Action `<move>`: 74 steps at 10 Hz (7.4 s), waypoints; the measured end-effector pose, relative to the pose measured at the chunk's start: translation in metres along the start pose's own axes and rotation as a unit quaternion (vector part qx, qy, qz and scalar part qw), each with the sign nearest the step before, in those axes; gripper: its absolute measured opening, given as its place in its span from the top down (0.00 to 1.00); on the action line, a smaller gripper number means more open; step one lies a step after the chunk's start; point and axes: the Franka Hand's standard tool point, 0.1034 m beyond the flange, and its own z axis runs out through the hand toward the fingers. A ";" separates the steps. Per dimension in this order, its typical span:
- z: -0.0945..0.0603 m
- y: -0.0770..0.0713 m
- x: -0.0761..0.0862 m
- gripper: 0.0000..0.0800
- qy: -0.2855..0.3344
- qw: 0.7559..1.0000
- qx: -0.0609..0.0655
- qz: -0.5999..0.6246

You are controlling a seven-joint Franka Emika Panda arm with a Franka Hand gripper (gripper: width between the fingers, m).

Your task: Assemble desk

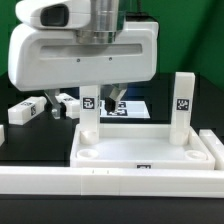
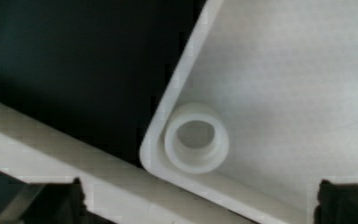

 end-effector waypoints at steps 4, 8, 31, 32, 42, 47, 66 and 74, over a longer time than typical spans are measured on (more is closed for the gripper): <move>-0.001 0.012 -0.014 0.19 -0.002 1.000 0.022 -0.003; 0.002 0.044 -0.054 0.19 -0.003 1.000 0.028 0.013; 0.029 -0.030 -0.171 0.19 0.001 0.999 0.036 0.008; 0.036 -0.042 -0.178 0.19 0.002 0.999 0.033 0.002; 0.063 -0.086 -0.198 0.19 -0.087 0.995 0.043 -0.020; 0.070 -0.096 -0.194 0.19 -0.059 0.995 0.008 -0.079; 0.071 -0.086 -0.226 0.19 -0.219 0.963 0.022 -0.154; 0.060 -0.081 -0.257 0.19 -0.331 0.929 0.004 -0.165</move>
Offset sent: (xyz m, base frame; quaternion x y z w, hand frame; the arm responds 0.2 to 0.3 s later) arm -0.0219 -0.0544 0.0152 0.1241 -0.0125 0.0418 0.9913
